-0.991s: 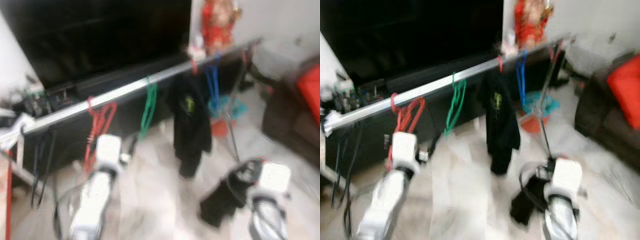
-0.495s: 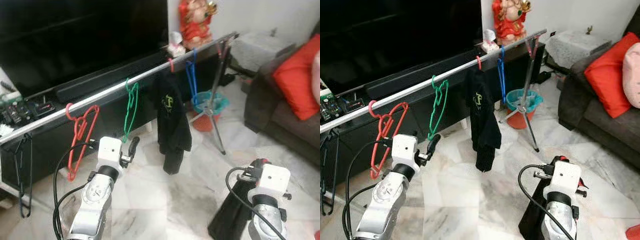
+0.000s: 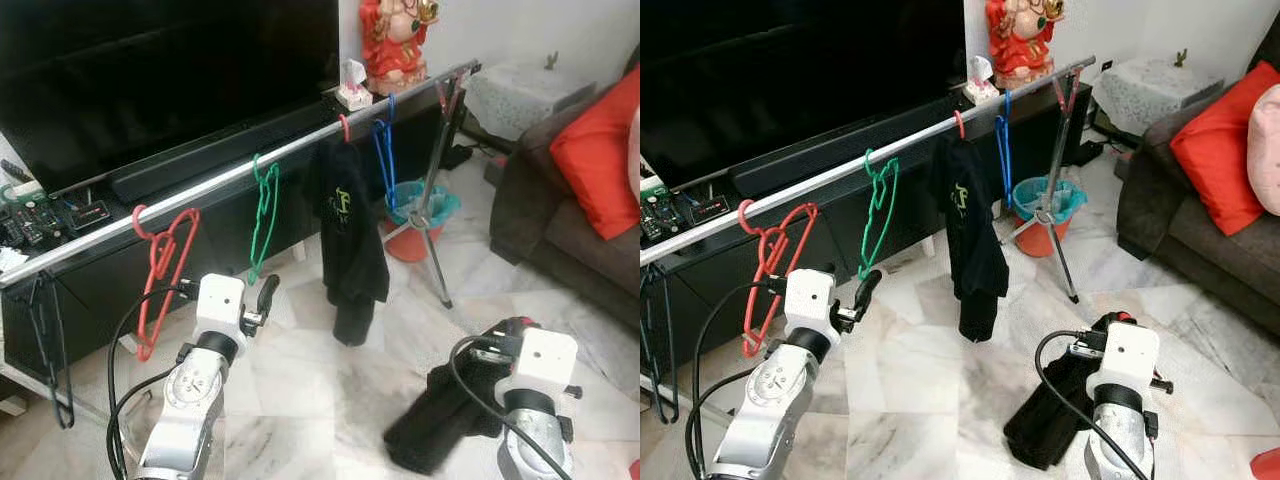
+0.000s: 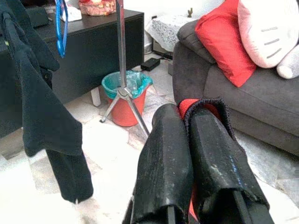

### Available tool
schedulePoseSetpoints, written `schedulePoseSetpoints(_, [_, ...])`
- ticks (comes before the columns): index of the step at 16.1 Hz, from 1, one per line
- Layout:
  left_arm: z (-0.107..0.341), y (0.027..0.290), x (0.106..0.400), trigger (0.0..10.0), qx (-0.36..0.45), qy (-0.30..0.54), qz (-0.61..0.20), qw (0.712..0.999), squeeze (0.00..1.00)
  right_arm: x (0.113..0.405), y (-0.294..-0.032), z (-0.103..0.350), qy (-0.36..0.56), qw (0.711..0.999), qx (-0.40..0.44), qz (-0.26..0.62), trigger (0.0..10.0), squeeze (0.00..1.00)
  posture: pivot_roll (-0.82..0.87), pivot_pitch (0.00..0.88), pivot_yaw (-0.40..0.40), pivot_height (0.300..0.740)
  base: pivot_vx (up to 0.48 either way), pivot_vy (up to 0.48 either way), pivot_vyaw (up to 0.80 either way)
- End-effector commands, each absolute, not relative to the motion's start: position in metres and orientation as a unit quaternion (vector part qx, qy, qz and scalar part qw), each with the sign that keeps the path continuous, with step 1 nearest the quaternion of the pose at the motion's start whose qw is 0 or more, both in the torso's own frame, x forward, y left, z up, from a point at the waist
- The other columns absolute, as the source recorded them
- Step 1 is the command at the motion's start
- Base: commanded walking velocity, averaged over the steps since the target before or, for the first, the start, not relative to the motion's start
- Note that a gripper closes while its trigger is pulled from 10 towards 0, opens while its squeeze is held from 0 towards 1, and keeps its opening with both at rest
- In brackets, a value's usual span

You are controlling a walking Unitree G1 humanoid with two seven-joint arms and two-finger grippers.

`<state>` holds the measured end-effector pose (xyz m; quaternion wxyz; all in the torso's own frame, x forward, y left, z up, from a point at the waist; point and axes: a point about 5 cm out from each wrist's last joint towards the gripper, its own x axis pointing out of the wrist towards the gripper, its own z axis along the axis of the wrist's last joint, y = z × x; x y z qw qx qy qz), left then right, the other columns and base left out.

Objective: Hang hanger

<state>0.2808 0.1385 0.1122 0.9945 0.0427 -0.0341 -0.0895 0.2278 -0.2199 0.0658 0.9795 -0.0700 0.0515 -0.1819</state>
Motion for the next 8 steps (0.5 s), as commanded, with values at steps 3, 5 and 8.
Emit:
schedulePoseSetpoints(3, [0.110, 0.144, 0.282, 10.0, 0.047, -0.027, -0.078, 0.996, 0.00, 0.221, -0.238, 0.056, 0.072, 0.972, -0.087, -0.205, 10.0, 0.00, -0.02, 0.000, 0.060, 0.740, 0.252, 0.000, 0.00])
schedulePoseSetpoints(5, [0.109, 0.145, 0.282, 10.0, 0.047, -0.027, -0.076, 0.996, 0.00, 0.221, -0.240, 0.057, 0.070, 0.972, -0.090, -0.204, 10.0, 0.00, -0.02, 0.000, 0.061, 0.740, 0.262, 0.000, 0.00])
schedulePoseSetpoints(8, [0.108, 0.146, 0.283, 10.0, 0.049, -0.025, -0.072, 0.996, 0.00, 0.222, -0.241, 0.056, 0.070, 0.972, -0.091, -0.206, 10.0, 0.00, -0.03, 0.000, 0.064, 0.740, 0.268, 0.000, 0.00])
